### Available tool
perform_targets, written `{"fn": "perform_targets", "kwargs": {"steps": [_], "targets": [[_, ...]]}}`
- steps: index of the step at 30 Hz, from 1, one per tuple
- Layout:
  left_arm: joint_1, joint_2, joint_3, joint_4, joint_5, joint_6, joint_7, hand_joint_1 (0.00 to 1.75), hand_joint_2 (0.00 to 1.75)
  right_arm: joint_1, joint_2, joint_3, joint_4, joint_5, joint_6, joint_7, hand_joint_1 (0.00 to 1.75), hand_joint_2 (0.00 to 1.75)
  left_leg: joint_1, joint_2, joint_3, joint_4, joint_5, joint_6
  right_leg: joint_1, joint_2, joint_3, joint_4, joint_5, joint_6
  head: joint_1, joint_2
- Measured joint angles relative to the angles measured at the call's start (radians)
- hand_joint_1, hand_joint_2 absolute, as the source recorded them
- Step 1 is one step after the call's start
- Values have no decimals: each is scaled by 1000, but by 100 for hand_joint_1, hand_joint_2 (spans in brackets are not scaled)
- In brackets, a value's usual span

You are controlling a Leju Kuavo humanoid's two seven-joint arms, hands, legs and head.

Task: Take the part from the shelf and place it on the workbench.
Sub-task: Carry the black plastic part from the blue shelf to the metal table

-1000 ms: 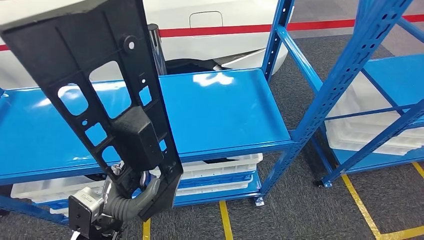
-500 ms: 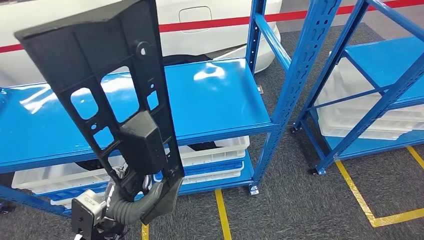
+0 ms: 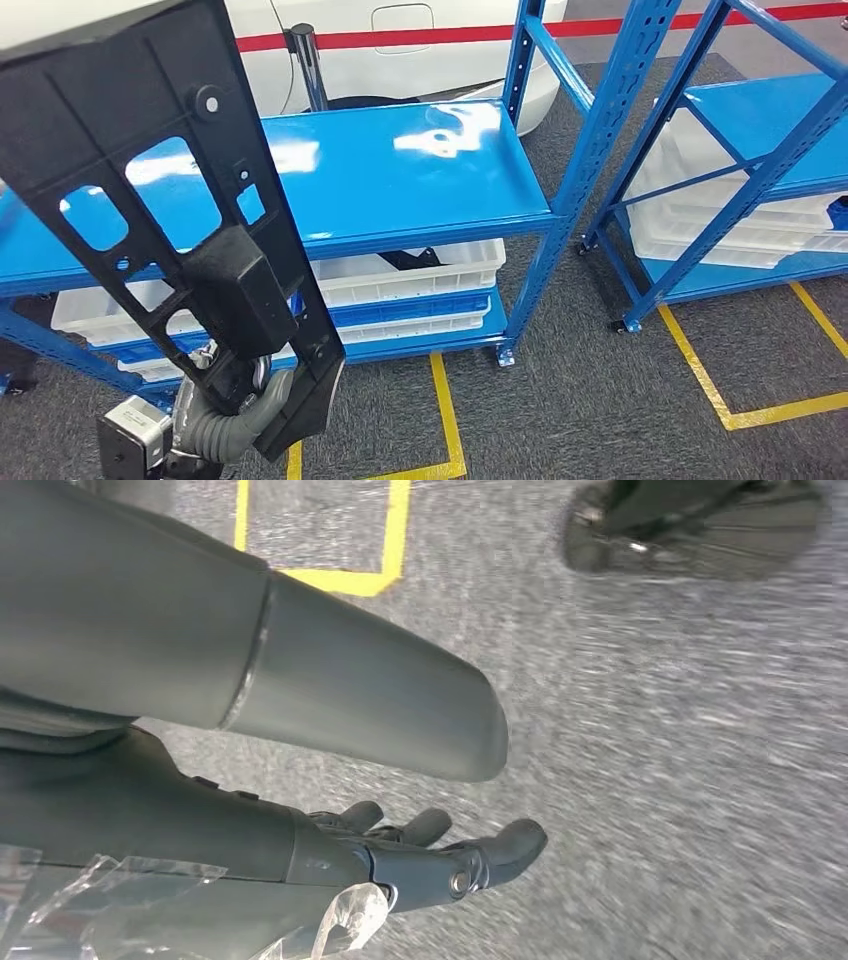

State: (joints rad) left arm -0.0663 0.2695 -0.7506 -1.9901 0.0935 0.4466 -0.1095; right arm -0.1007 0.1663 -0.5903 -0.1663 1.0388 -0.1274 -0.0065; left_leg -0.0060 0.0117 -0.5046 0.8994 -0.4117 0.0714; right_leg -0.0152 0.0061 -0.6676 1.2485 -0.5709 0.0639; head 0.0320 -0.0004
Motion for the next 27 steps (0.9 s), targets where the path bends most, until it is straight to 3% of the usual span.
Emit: {"fn": "perform_targets", "kwargs": {"steps": [1, 3, 5, 6, 7, 9, 10, 13, 14, 15, 16, 18, 20, 21, 22, 24, 25, 27], "targets": [[2, 2, 0, -2, 0, 1, 3, 175, 175, 0, 0, 0, 0, 0, 0, 0, 0, 0, -1, 1, -16, 6, 8, -1, 0, 0, 21, 0, 29, -1, 0, 0], [3, 6, 0, -9, 1, 3, 8, 175, 175, -2, 0, 2, 0, 0, 0, 0, 0, 0, -2, 1, -48, 23, 21, -6, 1, -1, 113, -103, 81, -5, 0, 0], [3, 10, 1, -20, 0, 7, 15, 175, 175, -4, 0, 2, 0, 1, 0, 1, 0, 0, -4, 2, -69, 41, 32, -14, 5, -1, 220, -260, 70, -15, 0, 0], [3, 12, 1, -24, 0, 10, 18, 175, 175, -5, 0, 3, 0, 2, 0, 1, 0, 0, -5, 2, -77, 46, 39, -19, 8, -1, 248, -309, 57, -21, -1, 0], [2, 14, 1, -28, -1, 12, 21, 175, 175, -6, 0, 3, 0, 3, 0, 2, 0, 0, -5, 3, -82, 49, 47, -25, 10, 0, 254, -330, 52, -27, -1, 0], [3, 21, 1, -31, -1, 14, 23, 175, 175, -6, 2, 4, 1, 3, 1, 4, 0, 0, -2, 1, -94, 58, 46, -37, 7, -2, 238, -328, 65, -40, -2, 0], [3, 24, 1, -33, -1, 15, 24, 175, 175, -6, 3, 4, 1, 3, 1, 5, 0, 0, 0, -1, -105, 82, 18, -43, 4, -4, 228, -328, 75, -47, -3, 0], [4, 30, 1, -38, -2, 15, 24, 175, 175, -7, 4, 4, 2, 4, 2, 8, 0, 0, 9, -3, -146, 248, -133, -59, 4, -10, 187, -326, 109, -60, -6, 0], [4, 31, 1, -39, -2, 15, 24, 175, 175, -6, 4, 4, 2, 5, 2, 8, 0, 0, 11, -4, -152, 308, -159, -63, 5, -10, 171, -324, 120, -60, -7, 0], [4, 31, 1, -39, -2, 15, 25, 175, 175, -6, 4, 4, 2, 5, 2, 8, 0, 0, 12, -4, -150, 347, -158, -65, 5, -10, 153, -320, 131, -60, -7, 0], [4, 32, 1, -39, -2, 15, 25, 175, 175, -5, 4, 4, 2, 5, 2, 8, 0, 0, 13, -4, -137, 359, -136, -66, 5, -9, 134, -315, 141, -59, -7, 0], [4, 34, 1, -39, -3, 15, 25, 175, 175, -6, 4, 4, 2, 5, 2, 6, 0, 0, 13, -4, -63, 275, -70, -62, 5, -7, 98, -301, 158, -55, -7, 0], [2, 35, 1, -42, -4, 15, 26, 175, 175, -7, 6, 4, 2, 5, 2, 4, 0, 0, 10, -7, 45, 112, -71, -52, 7, -3, 74, -291, 175, -46, -7, 0], [1, 35, 1, -44, -4, 15, 26, 175, 175, -7, 7, 4, 2, 5, 2, 3, 0, 0, 7, -9, 78, 54, -85, -47, 8, -2, 70, -291, 185, -41, -6, 0], [0, 36, 1, -46, -4, 15, 26, 175, 175, -7, 8, 4, 2, 6, 2, 2, 0, 0, 3, -10, 92, 21, -96, -42, 9, -1, 67, -294, 195, -36, -6, 0], [-1, 36, 0, -48, -4, 15, 26, 175, 175, -4, 8, 5, 2, 6, 2, 1, 0, 0, 3, -9, 75, 15, -82, -30, 8, 1, 58, -294, 205, -25, -7, 0], [-1, 36, 0, -48, -4, 15, 27, 175, 175, -3, 8, 5, 2, 5, 2, 1, 0, 0, 5, -7, 63, 15, -71, -22, 7, 1, 49, -280, 183, -21, -7, 0], [-1, 36, -2, -48, -4, 15, 27, 175, 175, -2, 8, 5, 3, 4, 2, 2, 0, 0, 7, -4, 37, 14, -46, -6, 4, 1, 22, -194, 81, -15, -6, 0]]}}
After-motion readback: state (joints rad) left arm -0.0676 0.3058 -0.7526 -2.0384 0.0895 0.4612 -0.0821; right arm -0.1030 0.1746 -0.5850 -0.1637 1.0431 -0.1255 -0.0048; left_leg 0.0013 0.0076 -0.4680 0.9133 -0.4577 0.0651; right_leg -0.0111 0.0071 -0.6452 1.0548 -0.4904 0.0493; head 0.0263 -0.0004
